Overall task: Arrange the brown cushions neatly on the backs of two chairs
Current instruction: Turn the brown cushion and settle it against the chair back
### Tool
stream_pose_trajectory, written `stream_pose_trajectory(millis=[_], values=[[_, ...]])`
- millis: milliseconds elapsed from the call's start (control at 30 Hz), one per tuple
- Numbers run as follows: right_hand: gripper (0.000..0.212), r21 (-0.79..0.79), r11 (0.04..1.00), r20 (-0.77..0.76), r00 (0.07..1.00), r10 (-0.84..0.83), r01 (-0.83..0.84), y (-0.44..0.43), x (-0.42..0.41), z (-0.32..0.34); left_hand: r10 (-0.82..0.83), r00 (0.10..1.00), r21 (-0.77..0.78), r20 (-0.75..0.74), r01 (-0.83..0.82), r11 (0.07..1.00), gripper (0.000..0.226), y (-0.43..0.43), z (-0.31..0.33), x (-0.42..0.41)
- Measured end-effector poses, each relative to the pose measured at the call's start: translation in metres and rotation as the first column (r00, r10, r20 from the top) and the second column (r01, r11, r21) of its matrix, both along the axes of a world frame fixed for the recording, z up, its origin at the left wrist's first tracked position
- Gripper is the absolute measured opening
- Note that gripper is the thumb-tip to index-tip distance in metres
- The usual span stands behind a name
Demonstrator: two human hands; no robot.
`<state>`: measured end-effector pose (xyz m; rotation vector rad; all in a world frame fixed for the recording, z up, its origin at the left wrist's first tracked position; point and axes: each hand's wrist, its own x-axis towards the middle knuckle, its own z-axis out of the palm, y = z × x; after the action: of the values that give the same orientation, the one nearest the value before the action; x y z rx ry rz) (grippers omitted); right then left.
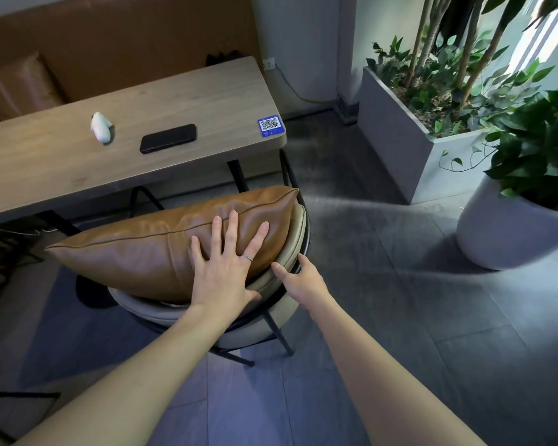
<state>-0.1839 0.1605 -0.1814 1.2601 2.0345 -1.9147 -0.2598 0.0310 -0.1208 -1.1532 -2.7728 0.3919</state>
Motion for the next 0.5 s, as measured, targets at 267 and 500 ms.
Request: stream_pose_trajectory(millis=[267,500], values=[[0.052,0.295,0.920,0.168,0.962,0.215,-0.257,0.006,0.007,0.054,-0.042,0.978,0.069,0.203,0.029,0.997,0.093,-0.005,0.038,0.008],[0.042,0.541,0.743,0.235,0.919,0.316,-0.394,-0.021,0.006,0.137,-0.072,0.983,0.233,0.167,0.032,0.972,0.035,-0.045,0.115,0.012]])
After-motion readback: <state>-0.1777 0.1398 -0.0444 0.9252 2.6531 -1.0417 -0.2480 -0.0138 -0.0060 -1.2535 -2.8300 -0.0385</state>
